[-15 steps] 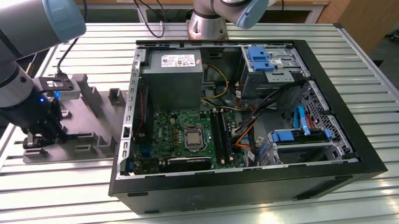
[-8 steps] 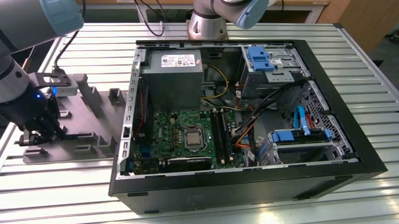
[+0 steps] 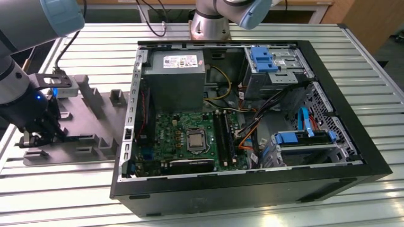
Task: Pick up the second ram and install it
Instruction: 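Pick up the second ram and move it above second insertion slot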
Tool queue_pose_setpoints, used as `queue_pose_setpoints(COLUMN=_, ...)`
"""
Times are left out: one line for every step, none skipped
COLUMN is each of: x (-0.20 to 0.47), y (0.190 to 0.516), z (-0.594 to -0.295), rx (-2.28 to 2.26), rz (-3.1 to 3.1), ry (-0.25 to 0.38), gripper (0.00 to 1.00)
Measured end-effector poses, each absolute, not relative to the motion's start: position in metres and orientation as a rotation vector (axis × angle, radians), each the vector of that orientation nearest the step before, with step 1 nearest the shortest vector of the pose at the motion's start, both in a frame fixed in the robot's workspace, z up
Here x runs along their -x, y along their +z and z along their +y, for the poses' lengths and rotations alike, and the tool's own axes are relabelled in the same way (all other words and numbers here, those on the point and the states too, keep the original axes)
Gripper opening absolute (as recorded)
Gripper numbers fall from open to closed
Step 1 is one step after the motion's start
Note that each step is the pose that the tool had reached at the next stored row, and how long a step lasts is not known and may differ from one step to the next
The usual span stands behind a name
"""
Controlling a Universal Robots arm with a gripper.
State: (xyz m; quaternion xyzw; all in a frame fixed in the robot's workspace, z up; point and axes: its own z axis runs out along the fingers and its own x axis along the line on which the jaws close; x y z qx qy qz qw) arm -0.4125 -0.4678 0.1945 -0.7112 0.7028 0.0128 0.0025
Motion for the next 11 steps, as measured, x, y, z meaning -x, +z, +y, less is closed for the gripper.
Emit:
queue_pose_setpoints(x=0.4125, y=0.1925, z=-0.4678, rx=2.231, rz=2.204, ry=0.040, gripper=0.22)
queue_pose_setpoints(x=0.4125, y=0.1925, z=-0.4678, rx=2.231, rz=2.204, ry=0.040, gripper=0.22)
queue_pose_setpoints(x=0.4125, y=0.1924, z=-0.4678, rx=2.231, rz=2.204, ry=0.040, gripper=0.22)
queue_pose_setpoints(x=0.4125, y=0.1924, z=-0.4678, rx=2.231, rz=2.204, ry=0.040, gripper=0.22)
queue_pose_setpoints(x=0.4125, y=0.1923, z=-0.4678, rx=2.231, rz=2.204, ry=0.040, gripper=0.22)
queue_pose_setpoints(x=0.4125, y=0.1923, z=-0.4678, rx=2.231, rz=2.204, ry=0.040, gripper=0.22)
queue_pose_setpoints(x=0.4125, y=0.1923, z=-0.4678, rx=2.231, rz=2.204, ry=0.040, gripper=0.22)
queue_pose_setpoints(x=0.4125, y=0.1923, z=-0.4678, rx=2.231, rz=2.204, ry=0.040, gripper=0.22)
queue_pose_setpoints(x=0.4125, y=0.1923, z=-0.4678, rx=2.231, rz=2.204, ry=0.040, gripper=0.22)
queue_pose_setpoints(x=0.4125, y=0.1923, z=-0.4678, rx=2.231, rz=2.204, ry=0.040, gripper=0.22)
queue_pose_setpoints(x=0.4125, y=0.1923, z=-0.4678, rx=2.231, rz=2.204, ry=0.040, gripper=0.22)
